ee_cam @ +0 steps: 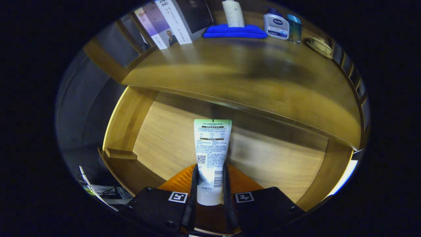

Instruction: Pull open the drawer, take out the items inside it, and place them on the countertop above the cabinet.

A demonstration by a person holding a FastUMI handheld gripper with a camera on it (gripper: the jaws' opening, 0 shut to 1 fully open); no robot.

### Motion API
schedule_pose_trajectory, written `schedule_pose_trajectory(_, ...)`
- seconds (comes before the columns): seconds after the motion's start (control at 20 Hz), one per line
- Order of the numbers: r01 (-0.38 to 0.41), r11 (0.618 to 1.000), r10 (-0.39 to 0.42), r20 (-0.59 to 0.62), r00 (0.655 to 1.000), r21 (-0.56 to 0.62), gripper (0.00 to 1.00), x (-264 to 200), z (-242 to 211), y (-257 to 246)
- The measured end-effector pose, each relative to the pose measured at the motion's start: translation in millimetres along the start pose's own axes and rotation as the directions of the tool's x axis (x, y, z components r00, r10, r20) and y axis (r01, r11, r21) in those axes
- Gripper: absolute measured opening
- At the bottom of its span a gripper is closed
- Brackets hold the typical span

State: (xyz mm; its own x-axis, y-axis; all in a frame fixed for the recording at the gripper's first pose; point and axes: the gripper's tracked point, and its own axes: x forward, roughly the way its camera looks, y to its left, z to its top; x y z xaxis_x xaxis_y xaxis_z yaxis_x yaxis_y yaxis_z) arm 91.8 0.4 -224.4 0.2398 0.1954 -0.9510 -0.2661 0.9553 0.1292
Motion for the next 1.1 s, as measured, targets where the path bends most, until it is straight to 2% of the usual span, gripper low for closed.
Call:
schedule_pose_trajectory(0.25,-0.027,0.999,0.030,0.067,0.997,-0.042,0.38,-32,-5,9)
schedule_pose_trajectory(0.55,-0.101,0.995,0.102,0.165,0.981,-0.014,0.38,-74,7,13)
schedule_pose_trajectory(0.8,-0.132,0.991,0.118,0.286,0.951,0.031,0.38,-112,55,4)
schedule_pose_trajectory(1.1,-0.158,0.979,0.094,0.394,0.914,0.131,0.38,-113,123,-15)
